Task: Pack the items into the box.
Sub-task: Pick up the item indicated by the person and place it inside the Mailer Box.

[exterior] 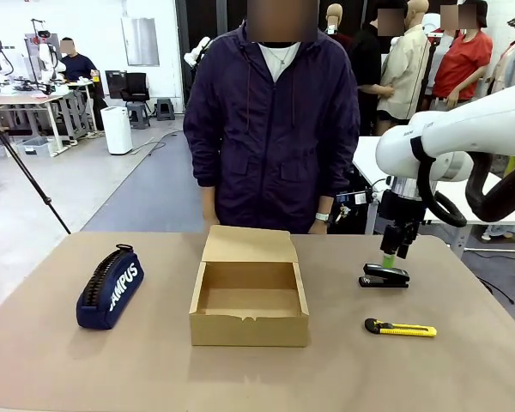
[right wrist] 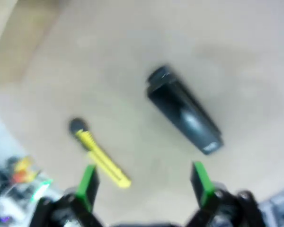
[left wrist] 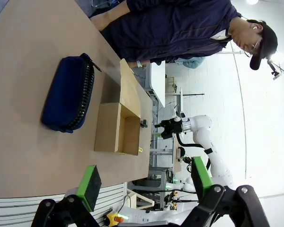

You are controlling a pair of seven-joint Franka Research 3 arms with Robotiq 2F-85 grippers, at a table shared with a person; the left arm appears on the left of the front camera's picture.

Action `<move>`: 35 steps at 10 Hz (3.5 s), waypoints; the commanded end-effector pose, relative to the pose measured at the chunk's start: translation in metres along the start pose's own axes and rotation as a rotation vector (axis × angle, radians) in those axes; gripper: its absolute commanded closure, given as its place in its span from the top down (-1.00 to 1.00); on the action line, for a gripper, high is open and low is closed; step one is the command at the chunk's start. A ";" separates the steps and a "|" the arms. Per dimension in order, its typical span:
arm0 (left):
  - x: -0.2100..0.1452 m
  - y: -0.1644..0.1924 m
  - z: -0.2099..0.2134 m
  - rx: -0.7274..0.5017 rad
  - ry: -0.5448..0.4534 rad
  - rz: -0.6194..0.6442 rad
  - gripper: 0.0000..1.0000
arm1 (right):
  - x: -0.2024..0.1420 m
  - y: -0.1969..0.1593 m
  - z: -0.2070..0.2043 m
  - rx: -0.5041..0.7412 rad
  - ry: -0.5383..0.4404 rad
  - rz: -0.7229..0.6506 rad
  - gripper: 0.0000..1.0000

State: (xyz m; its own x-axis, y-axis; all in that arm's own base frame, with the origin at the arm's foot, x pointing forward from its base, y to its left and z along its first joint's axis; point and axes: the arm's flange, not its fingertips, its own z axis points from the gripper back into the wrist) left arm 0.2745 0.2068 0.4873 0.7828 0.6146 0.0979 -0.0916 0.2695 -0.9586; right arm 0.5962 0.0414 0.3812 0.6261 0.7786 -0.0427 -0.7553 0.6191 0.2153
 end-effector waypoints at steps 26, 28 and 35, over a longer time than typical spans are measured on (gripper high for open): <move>0.000 -0.001 0.000 -0.023 -0.005 -0.014 1.00 | 0.026 -0.024 -0.084 0.001 -0.032 0.653 -0.16; 0.000 -0.001 0.000 -0.023 -0.005 -0.014 1.00 | 0.024 -0.025 -0.083 -0.002 -0.034 0.633 -1.00; 0.000 -0.001 0.000 -0.023 -0.005 -0.014 1.00 | 0.025 -0.024 -0.080 0.023 -0.026 0.656 -1.00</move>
State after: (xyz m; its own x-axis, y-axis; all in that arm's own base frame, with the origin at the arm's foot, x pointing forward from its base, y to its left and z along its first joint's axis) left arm 0.2743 0.2069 0.4875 0.7827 0.6145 0.0983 -0.0911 0.2695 -0.9587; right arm 0.6117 0.0519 0.2985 0.0428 0.9937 0.1036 -0.9829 0.0233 0.1827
